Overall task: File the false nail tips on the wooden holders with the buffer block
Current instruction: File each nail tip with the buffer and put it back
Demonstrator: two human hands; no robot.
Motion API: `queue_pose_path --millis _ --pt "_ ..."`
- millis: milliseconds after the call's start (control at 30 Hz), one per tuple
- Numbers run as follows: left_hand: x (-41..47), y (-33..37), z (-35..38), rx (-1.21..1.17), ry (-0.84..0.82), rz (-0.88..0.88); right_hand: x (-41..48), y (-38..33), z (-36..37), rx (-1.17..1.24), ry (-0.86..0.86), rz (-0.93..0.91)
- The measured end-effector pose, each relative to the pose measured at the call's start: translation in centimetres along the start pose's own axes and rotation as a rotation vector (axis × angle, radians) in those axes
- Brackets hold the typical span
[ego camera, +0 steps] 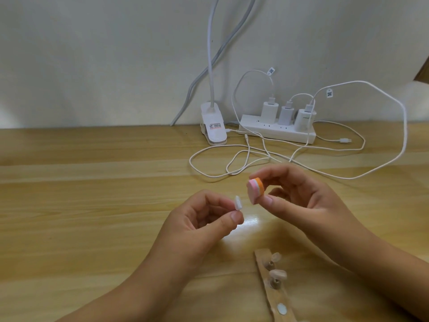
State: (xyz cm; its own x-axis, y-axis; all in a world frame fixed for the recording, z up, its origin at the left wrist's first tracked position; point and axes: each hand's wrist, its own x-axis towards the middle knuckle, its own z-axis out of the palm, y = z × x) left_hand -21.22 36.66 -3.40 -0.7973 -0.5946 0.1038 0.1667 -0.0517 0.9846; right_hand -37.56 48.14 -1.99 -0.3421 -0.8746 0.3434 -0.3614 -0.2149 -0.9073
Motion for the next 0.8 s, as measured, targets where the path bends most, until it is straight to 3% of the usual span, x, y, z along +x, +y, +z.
queue_pose_path --millis 300,600,800 --pt "0.0 0.0 0.0 0.031 0.018 0.006 -0.4 0.3 0.1 0.130 0.020 -0.096" --pt "-0.1 -0.1 0.0 0.064 0.015 0.003 -0.6 1.0 0.6 -0.088 0.001 -0.320" --pt "-0.1 -0.2 0.0 0.079 0.038 -0.006 -0.7 1.3 0.6 -0.145 0.008 -0.361"
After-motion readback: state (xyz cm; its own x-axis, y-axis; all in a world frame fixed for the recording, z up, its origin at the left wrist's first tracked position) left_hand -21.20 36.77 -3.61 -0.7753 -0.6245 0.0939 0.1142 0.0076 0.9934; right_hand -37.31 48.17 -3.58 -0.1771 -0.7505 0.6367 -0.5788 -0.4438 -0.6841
